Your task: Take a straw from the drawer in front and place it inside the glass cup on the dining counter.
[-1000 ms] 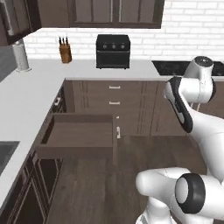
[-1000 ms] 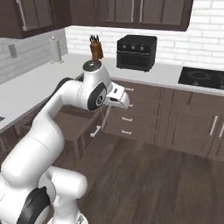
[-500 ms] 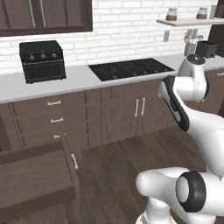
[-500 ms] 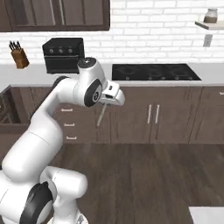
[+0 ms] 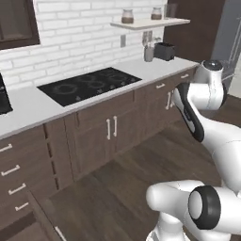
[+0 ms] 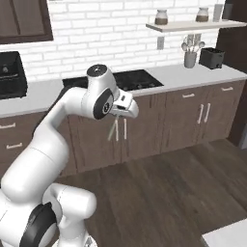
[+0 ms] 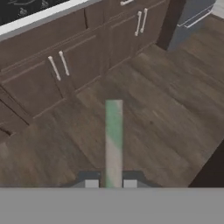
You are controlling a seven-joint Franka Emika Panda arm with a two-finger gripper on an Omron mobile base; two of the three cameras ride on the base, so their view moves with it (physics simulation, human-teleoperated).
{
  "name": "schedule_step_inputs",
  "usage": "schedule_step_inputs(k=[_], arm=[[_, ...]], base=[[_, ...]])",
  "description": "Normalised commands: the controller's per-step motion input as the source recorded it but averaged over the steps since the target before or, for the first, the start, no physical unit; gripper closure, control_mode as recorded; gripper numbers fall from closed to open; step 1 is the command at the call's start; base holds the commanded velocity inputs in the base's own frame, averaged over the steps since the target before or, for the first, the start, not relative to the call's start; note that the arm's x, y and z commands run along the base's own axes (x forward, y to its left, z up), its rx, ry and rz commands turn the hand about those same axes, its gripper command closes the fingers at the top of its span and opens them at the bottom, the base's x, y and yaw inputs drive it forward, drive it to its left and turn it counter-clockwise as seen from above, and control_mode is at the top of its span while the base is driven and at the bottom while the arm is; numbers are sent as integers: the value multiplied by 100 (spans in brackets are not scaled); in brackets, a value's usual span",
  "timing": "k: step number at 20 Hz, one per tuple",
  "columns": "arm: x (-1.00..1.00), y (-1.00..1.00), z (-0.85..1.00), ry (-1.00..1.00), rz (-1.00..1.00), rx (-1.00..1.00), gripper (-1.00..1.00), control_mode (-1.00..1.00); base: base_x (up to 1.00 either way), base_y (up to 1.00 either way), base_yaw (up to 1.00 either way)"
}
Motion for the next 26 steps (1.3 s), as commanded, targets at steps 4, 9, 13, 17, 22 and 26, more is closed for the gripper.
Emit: schedule_step_inputs(k=[4, 9, 13, 17, 22, 26], arm=[[0, 0, 0, 0, 0, 0, 100, 100], [0, 0, 0, 0, 0, 0, 100, 100], [0, 0, 0, 0, 0, 0, 100, 100], [0, 0, 0, 0, 0, 0, 100, 100], [0, 0, 0, 0, 0, 0, 100, 100], [0, 0, 0, 0, 0, 0, 100, 100]], base=[[96, 0, -47], [100, 0, -49], [99, 0, -51], [89, 0, -51], [88, 0, -51], [97, 0, -49]])
